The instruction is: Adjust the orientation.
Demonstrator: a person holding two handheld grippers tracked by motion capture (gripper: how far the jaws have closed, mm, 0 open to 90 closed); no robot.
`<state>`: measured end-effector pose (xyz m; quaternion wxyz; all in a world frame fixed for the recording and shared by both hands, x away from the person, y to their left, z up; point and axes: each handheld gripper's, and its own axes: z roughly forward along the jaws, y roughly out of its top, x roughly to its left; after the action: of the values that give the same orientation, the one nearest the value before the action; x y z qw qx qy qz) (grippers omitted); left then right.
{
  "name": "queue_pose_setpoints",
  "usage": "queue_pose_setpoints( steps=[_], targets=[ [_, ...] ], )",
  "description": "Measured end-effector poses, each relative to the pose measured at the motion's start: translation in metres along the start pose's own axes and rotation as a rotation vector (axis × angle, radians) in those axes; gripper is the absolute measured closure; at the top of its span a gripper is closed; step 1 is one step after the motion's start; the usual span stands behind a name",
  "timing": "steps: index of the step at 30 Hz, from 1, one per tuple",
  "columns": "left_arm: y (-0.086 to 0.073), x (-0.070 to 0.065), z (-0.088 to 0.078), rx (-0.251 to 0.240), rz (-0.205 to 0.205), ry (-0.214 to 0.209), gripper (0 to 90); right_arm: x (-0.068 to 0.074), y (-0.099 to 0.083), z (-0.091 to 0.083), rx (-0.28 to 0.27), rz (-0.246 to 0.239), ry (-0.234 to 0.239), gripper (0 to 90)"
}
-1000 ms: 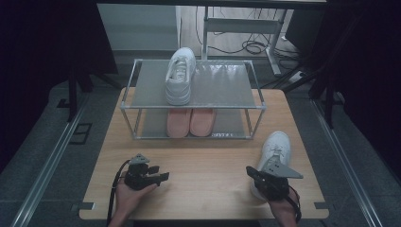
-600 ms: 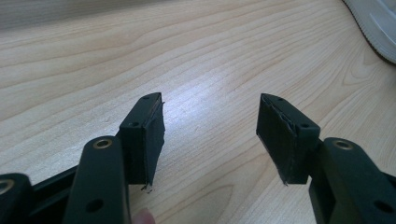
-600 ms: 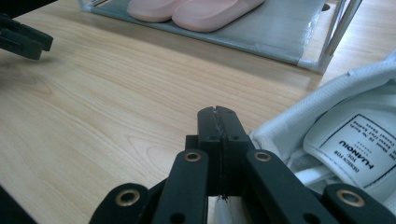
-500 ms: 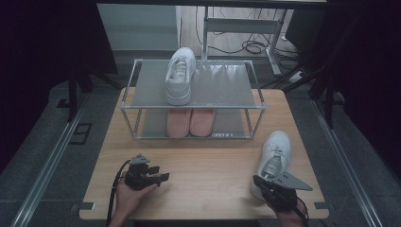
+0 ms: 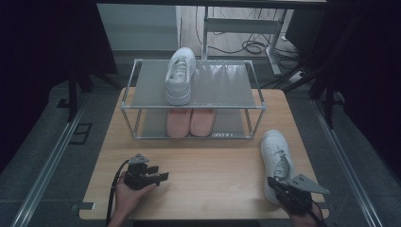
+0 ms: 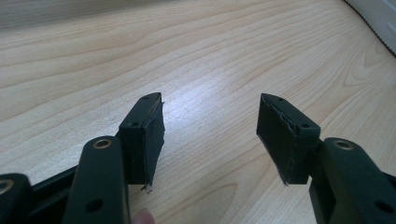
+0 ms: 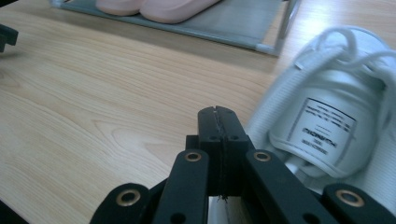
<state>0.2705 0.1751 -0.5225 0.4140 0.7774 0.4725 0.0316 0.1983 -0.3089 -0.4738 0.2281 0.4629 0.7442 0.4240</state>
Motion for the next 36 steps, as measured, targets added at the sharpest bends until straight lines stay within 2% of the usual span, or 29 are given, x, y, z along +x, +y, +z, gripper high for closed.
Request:
queue_pose_setpoints(
  steps=[6, 15, 18, 23, 29, 36],
  targets=[
    [0.0, 0.0, 0.001, 0.005, 0.002, -0.002, 41.7, -0.016, -0.011, -0.014, -0.02, 0.05, -0.005, 90.0],
    [0.0, 0.0, 0.0, 0.001, -0.002, -0.003, 41.7, -0.03, -0.018, -0.024, -0.02, 0.072, -0.023, 90.0],
    [0.0, 0.0, 0.0, -0.001, -0.003, -0.003, 41.7, -0.038, -0.021, -0.03, -0.022, 0.08, -0.05, 90.0],
    [0.0, 0.0, 0.001, 0.004, -0.003, -0.003, 41.7, -0.043, -0.022, -0.033, -0.025, 0.091, -0.055, 90.0],
    [0.0, 0.0, 0.001, 0.005, -0.003, -0.003, 41.6, -0.042, -0.017, -0.03, -0.02, 0.073, -0.053, 90.0],
    [0.0, 0.0, 0.001, 0.007, -0.002, -0.004, 41.7, -0.045, 0.003, -0.033, -0.062, 0.053, -0.032, 88.0]
  ],
)
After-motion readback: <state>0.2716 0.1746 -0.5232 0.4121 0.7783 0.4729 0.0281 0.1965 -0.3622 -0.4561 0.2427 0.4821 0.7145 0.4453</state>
